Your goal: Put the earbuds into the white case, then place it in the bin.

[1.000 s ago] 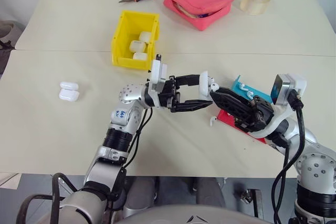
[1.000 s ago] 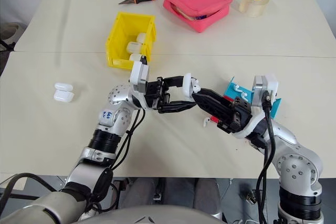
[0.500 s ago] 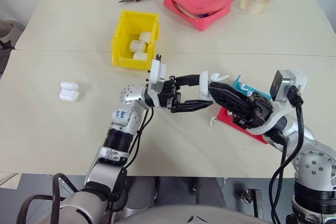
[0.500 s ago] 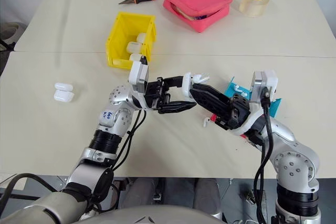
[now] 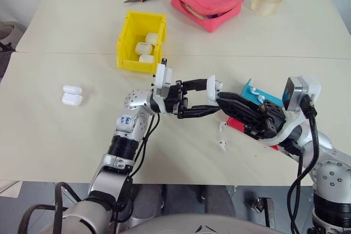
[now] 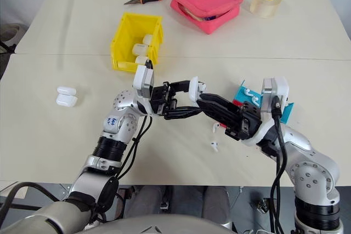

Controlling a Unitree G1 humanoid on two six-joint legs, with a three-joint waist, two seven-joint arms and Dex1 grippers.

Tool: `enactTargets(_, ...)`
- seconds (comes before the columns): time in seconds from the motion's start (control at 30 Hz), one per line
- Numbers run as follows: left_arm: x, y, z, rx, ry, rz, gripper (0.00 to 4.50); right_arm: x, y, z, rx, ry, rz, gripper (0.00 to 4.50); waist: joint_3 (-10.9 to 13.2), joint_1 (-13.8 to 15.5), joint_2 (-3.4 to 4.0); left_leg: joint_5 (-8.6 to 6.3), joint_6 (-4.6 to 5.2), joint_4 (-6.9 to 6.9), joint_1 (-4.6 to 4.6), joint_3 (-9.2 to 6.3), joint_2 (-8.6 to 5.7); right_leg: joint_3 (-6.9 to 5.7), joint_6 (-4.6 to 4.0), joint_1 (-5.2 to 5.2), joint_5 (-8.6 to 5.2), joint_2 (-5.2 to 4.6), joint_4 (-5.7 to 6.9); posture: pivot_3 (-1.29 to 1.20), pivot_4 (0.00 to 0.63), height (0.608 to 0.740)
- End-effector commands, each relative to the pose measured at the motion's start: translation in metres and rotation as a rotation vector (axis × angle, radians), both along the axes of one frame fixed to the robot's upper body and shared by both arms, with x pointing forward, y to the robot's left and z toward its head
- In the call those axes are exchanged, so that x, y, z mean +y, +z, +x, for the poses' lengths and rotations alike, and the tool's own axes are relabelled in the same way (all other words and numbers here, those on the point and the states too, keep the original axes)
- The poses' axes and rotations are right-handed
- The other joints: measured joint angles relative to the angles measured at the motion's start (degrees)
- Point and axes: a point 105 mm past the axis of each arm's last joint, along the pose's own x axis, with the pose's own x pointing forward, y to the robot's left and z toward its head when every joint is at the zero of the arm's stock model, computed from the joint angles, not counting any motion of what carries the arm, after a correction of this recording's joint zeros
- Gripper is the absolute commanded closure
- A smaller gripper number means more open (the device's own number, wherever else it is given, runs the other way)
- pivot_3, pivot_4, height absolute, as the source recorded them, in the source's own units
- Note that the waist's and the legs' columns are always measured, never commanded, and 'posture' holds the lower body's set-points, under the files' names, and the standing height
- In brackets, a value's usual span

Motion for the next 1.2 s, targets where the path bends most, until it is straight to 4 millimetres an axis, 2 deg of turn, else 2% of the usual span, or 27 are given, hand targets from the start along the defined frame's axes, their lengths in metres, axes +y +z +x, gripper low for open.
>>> enactTargets(0.03, 0.007, 0.008, -0.005, -0.054, 0.007, -0.025, 1.69, -0.041, 0.009, 0.005, -0.056, -0.156, -0.126, 3.55, 0.0, 0.2, 0.00, -0.01, 0.02, 0.00, 0.00, 0.01, -0.03, 0.01, 0.00, 0.01, 0.00, -0.01, 0.00, 0.00, 0.150, 0.740)
enactTargets(0.13, 0.010, 0.005, -0.006, -0.059, 0.014, -0.015, 1.69, -0.074, 0.003, 0.009, -0.054, -0.289, -0.260, 3.55, 0.0, 0.1, -0.03, -0.02, 0.05, 0.00, 0.00, 0.12, -0.03, -0.02, 0.00, 0.06, 0.00, -0.01, -0.04, 0.00, 0.150, 0.740)
enactTargets(0.23, 0.013, 0.005, -0.007, -0.059, 0.020, -0.013, 1.69, -0.103, -0.005, 0.003, -0.050, -0.358, -0.388, 2.98, 0.0, 0.2, -0.01, -0.02, 0.05, -0.04, 0.01, 0.17, 0.00, -0.05, -0.01, 0.07, 0.00, -0.01, -0.04, 0.00, 0.150, 0.740)
enactTargets(0.43, 0.016, 0.002, -0.008, -0.059, 0.029, -0.007, 1.69, -0.160, -0.019, -0.004, -0.105, -0.475, -0.675, 1.05, 0.0, 0.1, -0.02, -0.01, 0.08, -0.02, 0.07, 0.24, -0.02, 0.01, 0.00, 0.12, 0.00, -0.01, -0.04, 0.00, 0.150, 0.740)
enactTargets(0.53, 0.015, 0.000, -0.010, -0.061, 0.027, -0.005, 1.69, -0.173, -0.022, -0.005, -0.093, -0.479, -0.716, 0.06, 0.0, 0.0, -0.02, -0.01, 0.07, -0.03, 0.09, 0.25, 0.00, 0.02, 0.00, 0.13, 0.00, -0.01, -0.04, 0.00, 0.150, 0.740)
enactTargets(0.57, 0.015, 0.000, -0.011, -0.061, 0.027, -0.005, 1.69, -0.176, -0.022, -0.005, -0.090, -0.480, -0.723, 0.03, 0.0, 0.0, -0.02, -0.01, 0.07, -0.03, 0.09, 0.23, 0.01, 0.02, 0.00, 0.13, 0.00, -0.01, -0.05, 0.00, 0.150, 0.740)
enactTargets(0.7, 0.015, -0.001, -0.012, -0.062, 0.031, -0.008, 1.69, -0.174, -0.024, 0.003, -0.052, -0.439, -0.759, 0.03, 0.0, 0.0, -0.01, -0.01, 0.07, -0.02, 0.12, 0.14, 0.04, 0.03, 0.00, 0.15, 0.00, -0.01, -0.04, 0.00, 0.150, 0.740)
enactTargets(0.83, 0.015, -0.002, -0.013, -0.061, 0.035, -0.009, 1.69, -0.157, -0.013, 0.020, -0.013, -0.388, -0.758, 0.03, 0.0, -0.2, 0.00, -0.01, 0.06, -0.02, 0.19, -0.02, 0.08, 0.13, 0.00, 0.15, 0.00, 0.00, -0.04, 0.00, 0.150, 0.740)
enactTargets(1.0, 0.014, -0.003, -0.013, -0.061, 0.036, -0.014, 1.69, -0.150, -0.022, 0.044, 0.171, -0.406, -0.889, 0.03, 0.0, 0.0, 0.03, -0.01, 0.04, 0.02, 0.18, -0.11, 0.10, 0.17, -0.01, 0.11, 0.00, -0.02, -0.02, 0.00, 0.150, 0.740)
enactTargets(1.1, 0.013, -0.003, -0.014, -0.062, 0.033, -0.016, 1.69, -0.143, -0.022, 0.061, 0.246, -0.425, -0.889, 0.03, 0.0, 0.0, 0.03, -0.02, 0.04, 0.02, 0.14, -0.16, 0.09, 0.16, -0.01, 0.09, 0.00, -0.04, -0.06, 0.00, 0.150, 0.740)
enactTargets(1.2, 0.011, -0.003, -0.015, -0.062, 0.028, -0.019, 1.69, -0.133, -0.021, 0.088, 0.284, -0.484, -0.914, 0.03, 0.0, -0.2, 0.02, -0.03, 0.02, 0.00, 0.07, -0.16, 0.06, 0.12, -0.01, 0.01, 0.00, -0.07, -0.08, 0.00, 0.150, 0.740)
